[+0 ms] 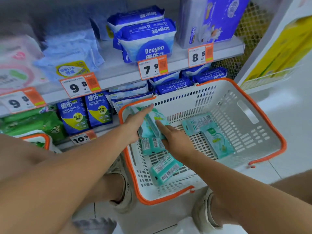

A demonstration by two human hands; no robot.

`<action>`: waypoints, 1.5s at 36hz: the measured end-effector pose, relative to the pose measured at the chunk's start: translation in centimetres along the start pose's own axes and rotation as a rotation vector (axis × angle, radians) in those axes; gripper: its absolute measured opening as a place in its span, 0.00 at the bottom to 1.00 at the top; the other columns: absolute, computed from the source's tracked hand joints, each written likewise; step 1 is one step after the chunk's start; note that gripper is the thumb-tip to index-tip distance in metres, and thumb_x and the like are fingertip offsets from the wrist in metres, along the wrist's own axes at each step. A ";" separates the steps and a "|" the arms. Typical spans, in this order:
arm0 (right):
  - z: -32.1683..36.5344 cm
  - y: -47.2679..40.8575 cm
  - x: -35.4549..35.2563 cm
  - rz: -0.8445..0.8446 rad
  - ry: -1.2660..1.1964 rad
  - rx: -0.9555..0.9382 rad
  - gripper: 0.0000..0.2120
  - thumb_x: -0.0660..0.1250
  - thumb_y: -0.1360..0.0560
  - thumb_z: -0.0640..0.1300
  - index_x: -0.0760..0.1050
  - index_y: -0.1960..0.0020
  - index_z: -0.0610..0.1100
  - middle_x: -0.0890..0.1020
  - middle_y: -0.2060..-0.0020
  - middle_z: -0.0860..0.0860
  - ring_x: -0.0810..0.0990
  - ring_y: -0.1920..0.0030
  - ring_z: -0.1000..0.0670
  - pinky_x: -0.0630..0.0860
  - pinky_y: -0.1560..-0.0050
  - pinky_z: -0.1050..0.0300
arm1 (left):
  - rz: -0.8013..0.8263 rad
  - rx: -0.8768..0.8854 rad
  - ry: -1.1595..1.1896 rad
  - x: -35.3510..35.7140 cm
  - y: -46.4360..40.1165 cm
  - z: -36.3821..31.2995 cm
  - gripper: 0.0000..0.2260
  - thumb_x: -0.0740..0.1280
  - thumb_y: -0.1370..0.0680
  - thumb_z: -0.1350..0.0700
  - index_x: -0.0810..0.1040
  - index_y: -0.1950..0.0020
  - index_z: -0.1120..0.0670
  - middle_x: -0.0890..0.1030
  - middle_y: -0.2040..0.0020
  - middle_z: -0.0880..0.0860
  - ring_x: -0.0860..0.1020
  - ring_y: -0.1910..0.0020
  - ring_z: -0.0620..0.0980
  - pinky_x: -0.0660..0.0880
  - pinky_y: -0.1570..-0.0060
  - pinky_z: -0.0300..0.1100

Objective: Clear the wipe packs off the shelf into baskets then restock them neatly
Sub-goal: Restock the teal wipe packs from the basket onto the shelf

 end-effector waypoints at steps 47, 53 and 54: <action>-1.5 2.6 -15.2 0.147 0.340 -0.069 0.23 0.70 0.23 0.45 0.74 0.29 0.49 0.77 0.33 0.49 0.72 0.35 0.41 0.73 0.36 0.44 | -0.020 0.534 -0.343 -0.5 11.8 -8.9 0.19 0.78 0.32 0.63 0.81 0.42 0.54 0.86 0.50 0.53 0.85 0.53 0.53 0.82 0.51 0.54; -3.1 4.3 -4.9 0.737 0.171 0.278 0.25 0.76 0.27 0.50 0.77 0.32 0.46 0.80 0.37 0.48 0.78 0.38 0.45 0.72 0.37 0.55 | -0.095 0.438 -0.320 -2.6 10.8 -4.8 0.19 0.79 0.33 0.63 0.81 0.44 0.55 0.85 0.50 0.55 0.85 0.55 0.54 0.83 0.57 0.51; -4.1 4.4 -4.3 0.753 0.168 0.340 0.21 0.76 0.27 0.50 0.80 0.35 0.45 0.82 0.40 0.47 0.80 0.40 0.45 0.74 0.39 0.55 | -0.110 0.415 -0.291 -2.8 10.2 -4.1 0.24 0.81 0.37 0.60 0.80 0.43 0.55 0.85 0.48 0.55 0.85 0.53 0.55 0.83 0.54 0.54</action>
Point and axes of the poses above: each hand's wrist, its own y-axis away from the middle knuckle, its own x-axis out of the palm, z = x × y, the point moved 4 cm from there along -y, towards the middle knuckle
